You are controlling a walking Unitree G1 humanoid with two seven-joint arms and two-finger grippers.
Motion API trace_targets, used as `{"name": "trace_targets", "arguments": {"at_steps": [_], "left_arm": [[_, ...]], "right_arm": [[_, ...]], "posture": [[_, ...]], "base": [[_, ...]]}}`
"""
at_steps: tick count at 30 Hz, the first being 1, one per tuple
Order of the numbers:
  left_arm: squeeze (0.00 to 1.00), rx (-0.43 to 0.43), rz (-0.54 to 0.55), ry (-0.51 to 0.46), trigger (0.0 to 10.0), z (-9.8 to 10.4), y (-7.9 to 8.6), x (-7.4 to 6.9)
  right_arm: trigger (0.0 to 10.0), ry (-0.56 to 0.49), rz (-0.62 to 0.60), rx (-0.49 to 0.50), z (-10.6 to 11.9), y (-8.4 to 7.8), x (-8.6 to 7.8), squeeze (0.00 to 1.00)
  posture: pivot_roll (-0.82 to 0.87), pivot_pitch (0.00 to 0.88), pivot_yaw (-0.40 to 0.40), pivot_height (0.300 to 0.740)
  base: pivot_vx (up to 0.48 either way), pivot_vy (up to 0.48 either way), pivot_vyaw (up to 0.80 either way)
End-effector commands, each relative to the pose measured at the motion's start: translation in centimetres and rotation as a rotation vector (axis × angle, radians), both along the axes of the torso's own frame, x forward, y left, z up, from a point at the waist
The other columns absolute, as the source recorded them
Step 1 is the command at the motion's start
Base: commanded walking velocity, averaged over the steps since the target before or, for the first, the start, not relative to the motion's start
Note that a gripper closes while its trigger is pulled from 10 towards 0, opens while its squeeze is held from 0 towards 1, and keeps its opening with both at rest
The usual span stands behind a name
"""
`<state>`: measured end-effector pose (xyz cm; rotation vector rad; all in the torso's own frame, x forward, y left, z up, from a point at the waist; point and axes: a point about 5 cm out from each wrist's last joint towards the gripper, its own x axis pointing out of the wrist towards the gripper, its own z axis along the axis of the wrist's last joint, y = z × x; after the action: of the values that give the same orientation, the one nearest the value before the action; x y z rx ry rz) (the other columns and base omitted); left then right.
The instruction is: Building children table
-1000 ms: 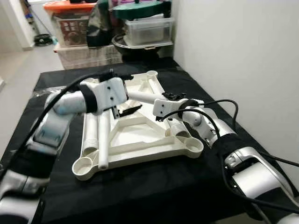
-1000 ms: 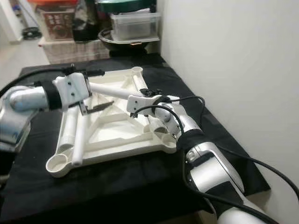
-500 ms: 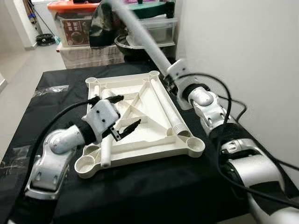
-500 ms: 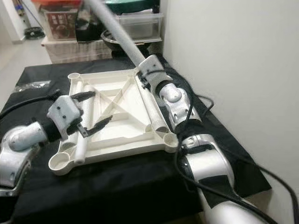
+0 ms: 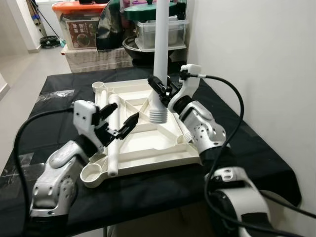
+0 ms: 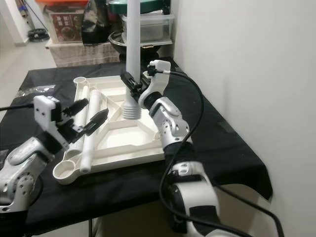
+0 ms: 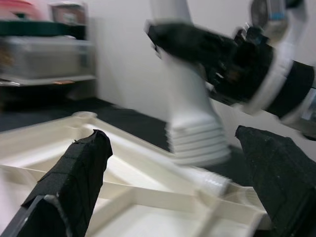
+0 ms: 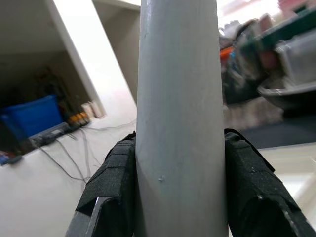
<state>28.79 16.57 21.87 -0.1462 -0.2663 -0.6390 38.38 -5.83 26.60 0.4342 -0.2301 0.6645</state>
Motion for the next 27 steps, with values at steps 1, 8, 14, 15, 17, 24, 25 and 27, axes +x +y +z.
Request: {"name": "trace_targets", "arguments": {"at_steps": [1, 8, 14, 15, 17, 24, 25, 27], "left_arm": [[0.0, 0.016, -0.051, 0.035, 10.0, -0.6, 0.0, -0.6], [0.0, 0.045, -0.141, 0.071, 10.0, -1.2, -0.5, -1.7], [0.0, 0.015, -0.122, 0.071, 10.0, -0.9, -0.3, -1.0], [0.0, 0.015, -0.122, 0.071, 10.0, -0.9, -0.3, -1.0], [0.0, 0.017, -0.12, 0.069, 10.0, -0.8, -0.3, -0.8], [0.0, 0.015, -0.125, 0.073, 10.0, -0.6, -0.3, -0.3], [0.0, 0.015, -0.125, 0.073, 10.0, -0.6, -0.3, -0.3], [0.0, 0.019, -0.141, 0.08, 8.6, -0.8, -0.5, -0.1]], "right_arm": [[0.0, -0.054, 0.055, -0.019, 0.4, 1.0, -0.8, 0.0], [0.0, -0.106, 0.177, -0.019, 1.2, 2.3, -2.8, 0.0], [0.0, -0.113, 0.27, -0.031, 0.9, 3.7, -4.8, 0.0], [0.0, -0.113, 0.27, -0.031, 0.9, 3.7, -4.8, 0.0], [0.0, -0.12, 0.287, -0.038, 0.8, 3.9, -5.2, 0.0], [0.0, -0.152, 0.365, -0.06, 0.7, 4.9, -6.8, 0.0], [0.0, -0.152, 0.365, -0.06, 0.7, 4.9, -6.8, 0.0], [0.0, -0.16, 0.401, -0.065, 0.7, 5.2, -7.5, 0.0]], "posture": [[-0.01, 0.0, -0.016, 0.74], [-0.01, 0.0, -0.018, 0.74], [-0.01, 0.0, -0.017, 0.74], [-0.01, 0.0, -0.017, 0.74], [-0.01, 0.0, -0.017, 0.74], [-0.02, 0.0, -0.011, 0.74], [-0.02, 0.0, -0.011, 0.74], [-0.02, 0.0, -0.009, 0.74]], "base": [[0.0, 0.0, 0.0], [0.0, 0.0, 0.0], [0.0, 0.0, 0.0], [0.0, 0.0, 0.0], [0.0, 0.0, 0.0], [0.0, 0.0, 0.0], [0.0, 0.0, 0.0], [0.0, 0.0, 0.0]]}}
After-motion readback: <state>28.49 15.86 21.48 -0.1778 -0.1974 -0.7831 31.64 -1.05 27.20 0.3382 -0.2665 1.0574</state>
